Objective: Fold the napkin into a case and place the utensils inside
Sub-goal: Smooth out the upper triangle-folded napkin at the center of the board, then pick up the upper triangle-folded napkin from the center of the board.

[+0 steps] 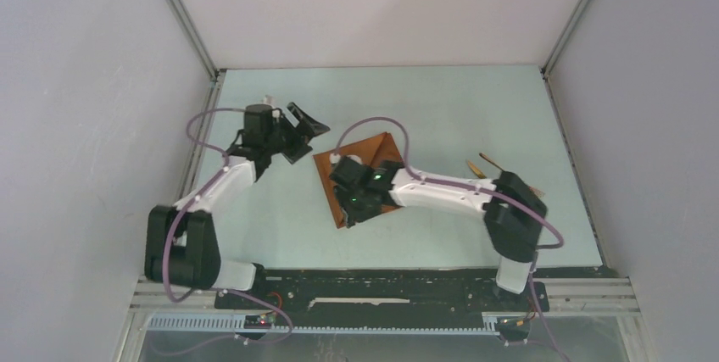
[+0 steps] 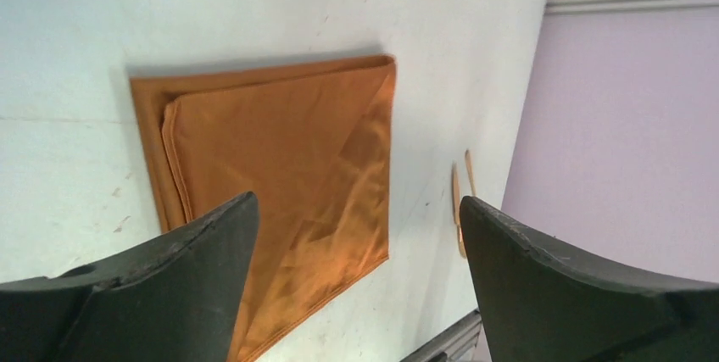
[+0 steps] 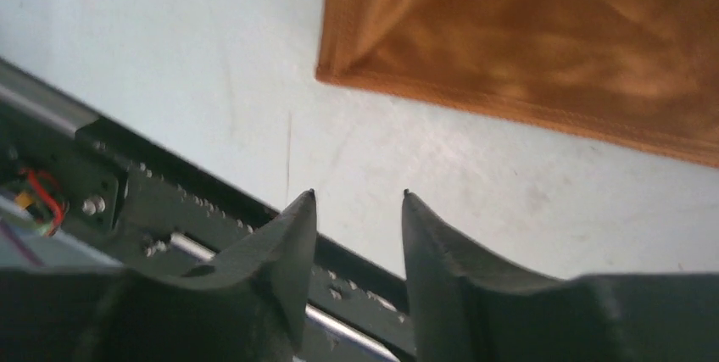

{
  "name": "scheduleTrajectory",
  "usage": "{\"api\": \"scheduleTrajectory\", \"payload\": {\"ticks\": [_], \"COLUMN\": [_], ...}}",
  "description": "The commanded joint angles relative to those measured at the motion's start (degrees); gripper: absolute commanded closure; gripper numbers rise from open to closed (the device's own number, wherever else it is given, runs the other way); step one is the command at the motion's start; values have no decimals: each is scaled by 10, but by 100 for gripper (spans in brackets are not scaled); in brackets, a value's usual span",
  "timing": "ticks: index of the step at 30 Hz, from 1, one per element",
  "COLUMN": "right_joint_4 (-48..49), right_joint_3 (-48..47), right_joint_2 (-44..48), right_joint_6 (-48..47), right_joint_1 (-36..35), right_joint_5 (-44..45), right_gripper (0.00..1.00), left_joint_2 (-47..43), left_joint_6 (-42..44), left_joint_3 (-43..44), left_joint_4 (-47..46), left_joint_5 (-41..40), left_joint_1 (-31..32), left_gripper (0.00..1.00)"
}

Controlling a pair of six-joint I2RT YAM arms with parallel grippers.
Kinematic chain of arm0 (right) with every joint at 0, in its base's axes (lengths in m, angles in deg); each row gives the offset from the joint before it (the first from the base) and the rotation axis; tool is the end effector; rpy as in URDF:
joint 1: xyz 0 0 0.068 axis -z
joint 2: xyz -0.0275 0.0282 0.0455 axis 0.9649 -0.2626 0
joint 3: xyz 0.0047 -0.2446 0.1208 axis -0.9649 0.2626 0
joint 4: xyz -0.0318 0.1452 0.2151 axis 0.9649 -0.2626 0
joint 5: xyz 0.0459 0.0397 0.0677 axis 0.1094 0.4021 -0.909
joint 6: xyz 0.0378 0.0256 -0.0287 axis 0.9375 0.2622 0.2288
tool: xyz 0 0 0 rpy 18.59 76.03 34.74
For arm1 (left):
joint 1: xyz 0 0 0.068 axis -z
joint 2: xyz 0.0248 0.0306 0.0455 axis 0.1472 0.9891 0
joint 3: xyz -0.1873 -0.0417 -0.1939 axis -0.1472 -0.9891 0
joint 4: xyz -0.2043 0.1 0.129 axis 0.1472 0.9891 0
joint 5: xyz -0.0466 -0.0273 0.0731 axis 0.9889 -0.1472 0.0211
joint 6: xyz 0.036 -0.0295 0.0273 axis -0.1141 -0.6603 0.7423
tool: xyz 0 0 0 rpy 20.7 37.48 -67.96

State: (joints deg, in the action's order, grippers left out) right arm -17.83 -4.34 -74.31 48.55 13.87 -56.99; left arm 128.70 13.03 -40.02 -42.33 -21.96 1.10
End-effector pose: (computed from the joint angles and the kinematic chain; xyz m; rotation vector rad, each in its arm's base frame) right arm 0.1794 0.3230 0.2243 -0.6932 2.6947 0.4864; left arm 0.3001 -0.0629 0.2285 -0.6792 2.2245 -0.9815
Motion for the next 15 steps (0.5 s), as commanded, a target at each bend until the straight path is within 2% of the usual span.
{"api": "scheduleTrajectory", "payload": {"ticks": [1, 3, 10, 15], "right_joint_4": [-123, -136, -142, -158], "right_joint_3": [-133, -178, -239, -278], "right_joint_2": [-100, -137, -198, -228], "right_joint_6": [11, 12, 5, -3], "right_joint_1": [-50, -59, -63, -63], "right_joint_5": [140, 136, 119, 117], "right_gripper": [58, 62, 57, 57], "left_joint_2": [-98, -132, -204, -219], "left_joint_6": [78, 101, 133, 144], "left_joint_3": [49, 40, 1, -16], "left_joint_4": [167, 195, 267, 284], "left_joint_5": [-25, -34, -69, -93], "left_joint_1": [-39, -59, -134, -141], "left_gripper": [5, 5, 4, 4]}}
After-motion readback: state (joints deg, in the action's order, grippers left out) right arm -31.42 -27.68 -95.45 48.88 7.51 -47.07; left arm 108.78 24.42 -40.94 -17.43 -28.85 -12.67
